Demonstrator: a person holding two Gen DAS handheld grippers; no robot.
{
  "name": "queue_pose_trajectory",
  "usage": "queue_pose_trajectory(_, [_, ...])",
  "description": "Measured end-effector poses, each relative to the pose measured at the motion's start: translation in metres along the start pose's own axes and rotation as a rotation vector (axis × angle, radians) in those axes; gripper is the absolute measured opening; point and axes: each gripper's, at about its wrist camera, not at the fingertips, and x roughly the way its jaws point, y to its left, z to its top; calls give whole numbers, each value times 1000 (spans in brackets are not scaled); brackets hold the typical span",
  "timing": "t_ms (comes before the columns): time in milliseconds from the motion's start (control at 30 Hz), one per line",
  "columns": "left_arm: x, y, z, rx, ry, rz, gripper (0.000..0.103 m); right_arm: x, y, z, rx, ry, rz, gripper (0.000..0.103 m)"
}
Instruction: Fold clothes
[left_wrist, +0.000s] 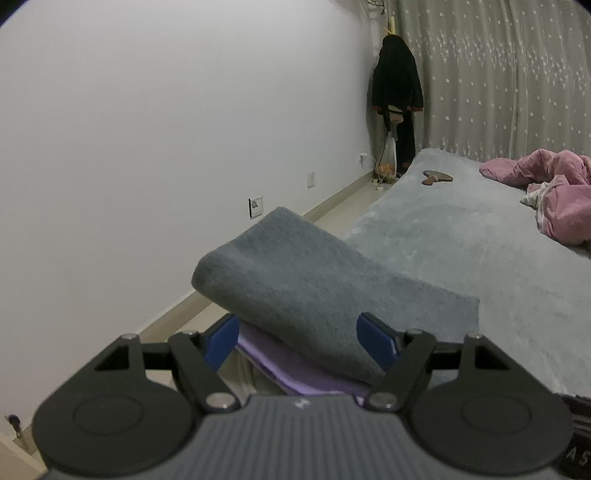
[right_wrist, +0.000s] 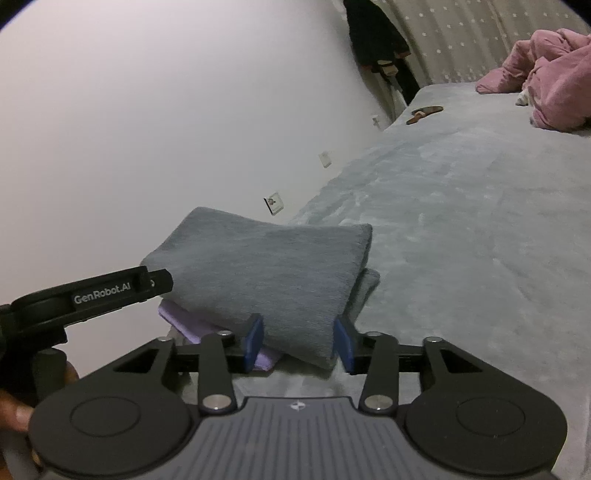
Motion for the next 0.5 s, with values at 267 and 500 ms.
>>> queue_pose_trajectory(267, [0, -1, 0, 1, 10, 7, 75, 2, -1, -3, 4, 10, -8, 44])
queue_pose_trajectory(500, [4, -1, -1, 3, 20, 4, 78, 5, -4, -6, 20, 20, -21, 47])
